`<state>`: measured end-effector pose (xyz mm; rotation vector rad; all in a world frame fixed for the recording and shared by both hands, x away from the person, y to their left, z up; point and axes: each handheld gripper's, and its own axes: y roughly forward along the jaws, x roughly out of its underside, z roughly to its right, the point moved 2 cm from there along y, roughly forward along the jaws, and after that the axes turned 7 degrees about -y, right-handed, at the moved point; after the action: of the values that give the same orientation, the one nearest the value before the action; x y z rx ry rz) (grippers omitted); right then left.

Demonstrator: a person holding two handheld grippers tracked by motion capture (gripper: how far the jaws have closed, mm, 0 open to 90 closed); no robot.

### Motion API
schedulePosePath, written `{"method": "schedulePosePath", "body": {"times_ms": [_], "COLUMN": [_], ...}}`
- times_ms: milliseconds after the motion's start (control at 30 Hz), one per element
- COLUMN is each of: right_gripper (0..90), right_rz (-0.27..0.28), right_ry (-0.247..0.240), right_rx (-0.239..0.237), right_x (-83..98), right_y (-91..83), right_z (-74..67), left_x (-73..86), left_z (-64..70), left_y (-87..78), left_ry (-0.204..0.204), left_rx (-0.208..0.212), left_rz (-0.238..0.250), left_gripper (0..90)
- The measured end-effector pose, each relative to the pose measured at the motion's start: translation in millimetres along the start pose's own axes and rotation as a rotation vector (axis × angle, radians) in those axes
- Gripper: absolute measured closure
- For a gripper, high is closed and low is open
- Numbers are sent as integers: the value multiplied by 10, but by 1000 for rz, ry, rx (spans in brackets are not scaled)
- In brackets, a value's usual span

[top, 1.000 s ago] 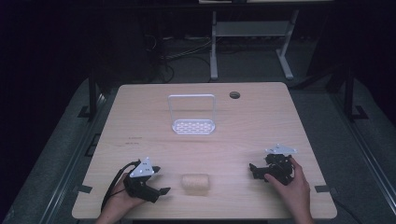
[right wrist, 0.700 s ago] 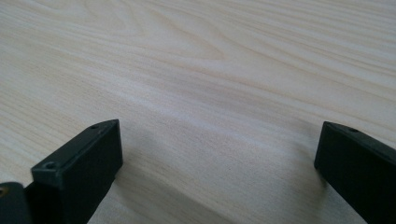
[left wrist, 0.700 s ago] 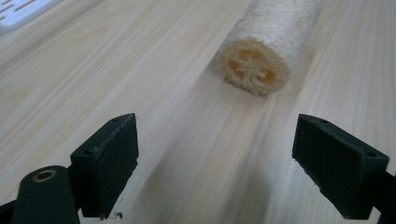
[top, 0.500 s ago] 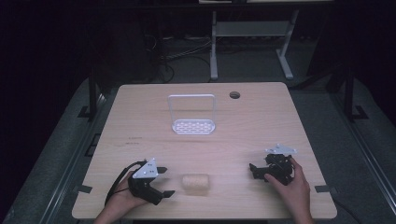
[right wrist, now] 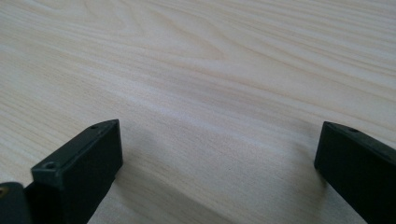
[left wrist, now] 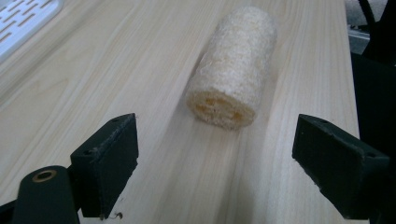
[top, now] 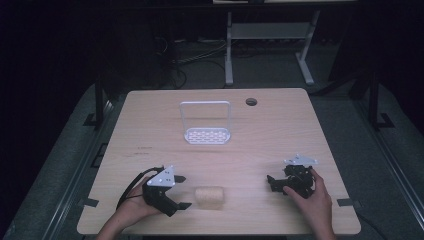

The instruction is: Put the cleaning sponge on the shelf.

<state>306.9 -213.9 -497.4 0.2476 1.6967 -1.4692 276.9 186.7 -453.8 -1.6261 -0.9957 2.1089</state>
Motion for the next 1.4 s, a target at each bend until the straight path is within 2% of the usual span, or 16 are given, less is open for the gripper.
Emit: {"method": "schedulePosePath", "body": {"times_ms": [833, 967, 1400], "right_gripper": [5, 6, 6], "right_rz": [0, 0, 0], "right_ry": [-1, -1, -1], "right_rx": [0, 0, 0], "right_x": [0, 0, 0], "right_y": [0, 0, 0], "right_z": [0, 0, 0], "left_x": [-329, -363, -440], "left_z": [32, 47, 87], "left_y": [232, 289, 483], "left_ry": [80, 76, 107], "left_rx": [56, 67, 93], "left_rz": [-16, -7, -42], "left_gripper": [140, 140, 140]}}
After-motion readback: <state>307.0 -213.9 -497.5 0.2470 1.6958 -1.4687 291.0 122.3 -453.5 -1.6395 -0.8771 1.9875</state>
